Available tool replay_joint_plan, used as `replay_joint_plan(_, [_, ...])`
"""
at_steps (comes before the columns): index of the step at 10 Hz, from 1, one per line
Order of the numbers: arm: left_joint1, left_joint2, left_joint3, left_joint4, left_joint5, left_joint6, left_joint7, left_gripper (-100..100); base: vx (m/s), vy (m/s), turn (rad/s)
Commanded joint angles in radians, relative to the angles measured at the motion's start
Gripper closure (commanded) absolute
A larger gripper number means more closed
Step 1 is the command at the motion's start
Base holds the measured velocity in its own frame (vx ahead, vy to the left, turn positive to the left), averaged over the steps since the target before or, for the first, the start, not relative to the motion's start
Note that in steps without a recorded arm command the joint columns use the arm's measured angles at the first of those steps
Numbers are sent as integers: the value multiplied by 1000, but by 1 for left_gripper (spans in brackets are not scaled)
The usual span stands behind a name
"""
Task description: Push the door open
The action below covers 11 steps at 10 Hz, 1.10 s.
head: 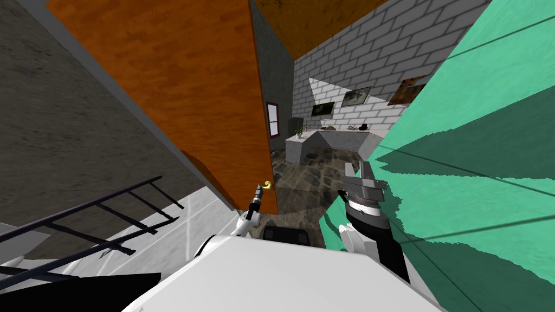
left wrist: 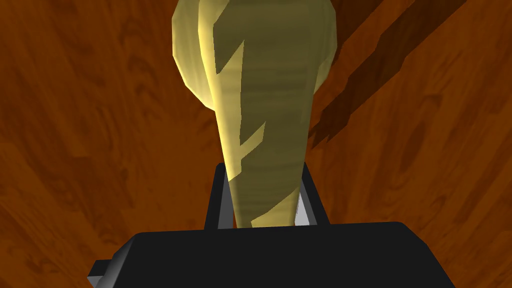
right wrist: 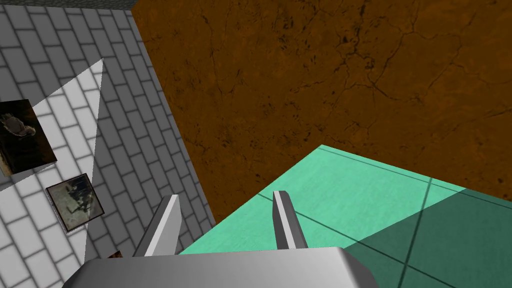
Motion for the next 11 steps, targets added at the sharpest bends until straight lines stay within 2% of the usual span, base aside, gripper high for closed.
replay_joint_plan(1, [0, 8, 6, -28, 3, 9, -4, 100, 131, -8, 22])
replay_joint_plan(2, [0, 15, 21, -31, 12, 10, -19, 100, 168, -31, 65])
replay_joint_plan(5, [0, 19, 35, -43, 20, 10, -34, 100, 178, -13, 67])
replay_joint_plan(6, [0, 22, 50, -35, 30, 10, -50, 100, 204, -43, 106])
replay_joint_plan(7, [0, 22, 50, -21, 30, 10, -50, 100, 206, -25, 45])
replay_joint_plan(8, [0, 21, 67, -38, 40, 11, -68, 100, 244, -15, 108])
replay_joint_plan(9, [10, 21, 67, -83, 40, 16, -68, 100, 178, -26, 82])
replay_joint_plan(10, [0, 21, 67, -44, 40, 11, -68, 100, 64, -6, -4])
replay_joint_plan(11, [0, 17, 89, -41, 53, 11, -91, 100, 191, -25, 111])
